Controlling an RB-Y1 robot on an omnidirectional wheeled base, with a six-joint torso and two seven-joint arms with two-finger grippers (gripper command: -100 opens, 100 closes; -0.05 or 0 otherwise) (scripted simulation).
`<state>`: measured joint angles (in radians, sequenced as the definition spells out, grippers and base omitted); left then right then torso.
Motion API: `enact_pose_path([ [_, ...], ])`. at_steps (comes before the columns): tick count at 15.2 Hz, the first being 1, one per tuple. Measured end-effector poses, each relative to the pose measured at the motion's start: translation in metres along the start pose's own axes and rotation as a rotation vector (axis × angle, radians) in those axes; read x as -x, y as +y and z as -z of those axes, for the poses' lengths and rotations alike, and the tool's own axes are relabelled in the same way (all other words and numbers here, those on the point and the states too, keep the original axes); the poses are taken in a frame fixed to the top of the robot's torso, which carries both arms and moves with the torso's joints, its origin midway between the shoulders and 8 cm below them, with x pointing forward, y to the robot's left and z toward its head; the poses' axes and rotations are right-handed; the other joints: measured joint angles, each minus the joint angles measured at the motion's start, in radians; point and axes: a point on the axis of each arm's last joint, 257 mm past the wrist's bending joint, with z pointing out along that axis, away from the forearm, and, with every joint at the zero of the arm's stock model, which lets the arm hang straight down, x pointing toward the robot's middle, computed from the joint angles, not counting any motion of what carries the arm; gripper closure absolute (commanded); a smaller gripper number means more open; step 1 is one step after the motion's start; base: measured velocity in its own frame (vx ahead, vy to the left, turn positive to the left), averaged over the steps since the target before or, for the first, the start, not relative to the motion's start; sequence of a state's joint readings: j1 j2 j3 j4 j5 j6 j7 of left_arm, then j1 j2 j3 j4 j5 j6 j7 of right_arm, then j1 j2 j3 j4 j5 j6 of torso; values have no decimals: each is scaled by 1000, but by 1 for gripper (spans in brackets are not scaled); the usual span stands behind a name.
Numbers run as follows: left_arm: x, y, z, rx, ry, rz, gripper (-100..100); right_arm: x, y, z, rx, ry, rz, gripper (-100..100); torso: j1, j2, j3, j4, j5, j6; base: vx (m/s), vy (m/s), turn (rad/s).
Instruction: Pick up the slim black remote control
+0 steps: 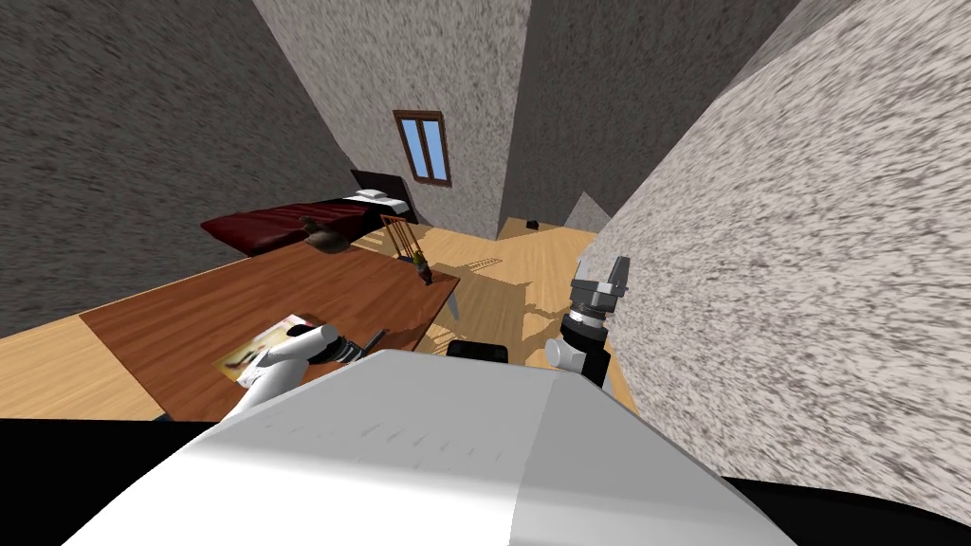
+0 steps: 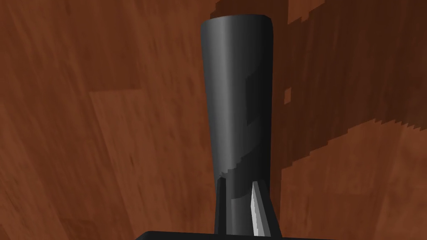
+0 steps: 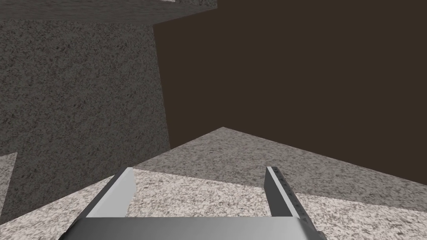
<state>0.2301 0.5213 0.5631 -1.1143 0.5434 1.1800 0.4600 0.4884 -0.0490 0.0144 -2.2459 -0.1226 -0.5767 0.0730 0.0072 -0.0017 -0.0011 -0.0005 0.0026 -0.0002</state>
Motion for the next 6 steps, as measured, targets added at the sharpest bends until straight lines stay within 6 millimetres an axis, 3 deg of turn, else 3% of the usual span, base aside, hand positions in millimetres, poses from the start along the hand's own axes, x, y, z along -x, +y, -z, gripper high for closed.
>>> enact_pose_path([
  [6,3,-6,16,-4,0,-24,100,0,0,0,0,0,0,0,-1,-3,-2,0,0,1,42,-18,54],
])
